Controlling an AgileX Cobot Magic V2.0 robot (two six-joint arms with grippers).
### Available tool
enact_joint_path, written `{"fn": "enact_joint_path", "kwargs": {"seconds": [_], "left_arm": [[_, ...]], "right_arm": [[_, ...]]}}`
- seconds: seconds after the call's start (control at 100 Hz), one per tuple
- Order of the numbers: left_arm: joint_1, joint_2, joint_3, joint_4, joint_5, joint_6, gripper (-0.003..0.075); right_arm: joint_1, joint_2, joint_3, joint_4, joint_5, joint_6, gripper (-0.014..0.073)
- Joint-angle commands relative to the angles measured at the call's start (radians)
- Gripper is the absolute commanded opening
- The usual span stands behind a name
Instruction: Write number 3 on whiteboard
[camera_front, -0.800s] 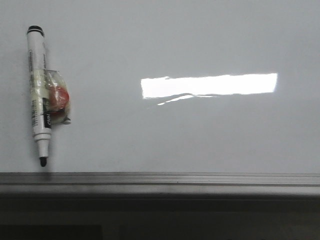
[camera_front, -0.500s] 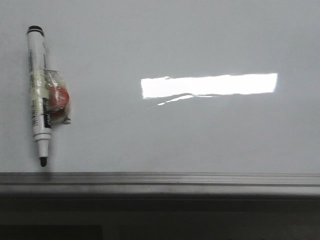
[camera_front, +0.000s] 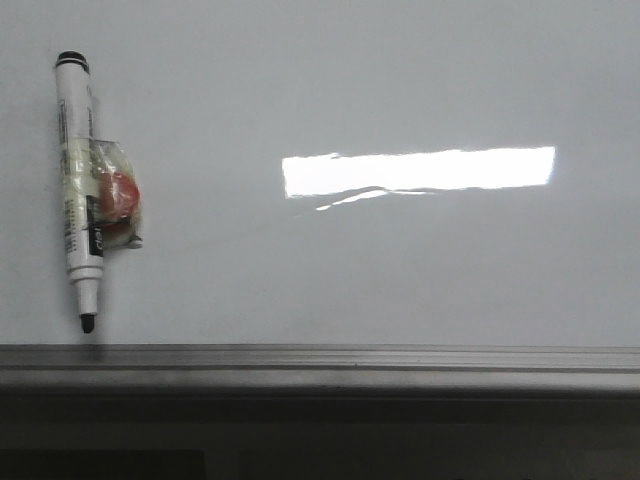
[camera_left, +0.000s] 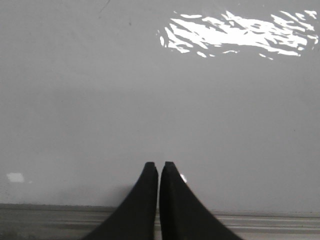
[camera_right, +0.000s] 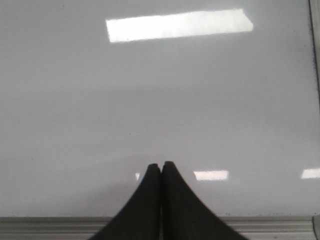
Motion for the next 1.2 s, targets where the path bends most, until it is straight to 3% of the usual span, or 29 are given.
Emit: {"fn": "enact_joint_path", "kwargs": {"seconds": [0.0, 0.61, 0.81, 1.19], "left_arm": [[-0.004, -0.026, 0.035, -0.008, -0.044, -0.006, -0.0020], [-0.004, -0.026, 0.035, 0.038, -0.132, 0.002, -0.0020], [-0.002, -0.026, 0.035, 0.051, -0.228, 0.002, -0.0020], [0.002, 0.009, -0.060, 0.028, -0.243, 0.002, -0.0021]], "right_arm": [[-0.004, -0.016, 0.025, -0.013, -0.014, -0.006, -0.0054], [-0.004, -0.016, 0.025, -0.030, -0.232, -0.006, -0.0054], [-0.004, -0.016, 0.025, -0.030, -0.295, -0.006, -0.0054], [-0.004, 0.052, -0.084, 0.100, -0.182, -0.006, -0.0054]]}}
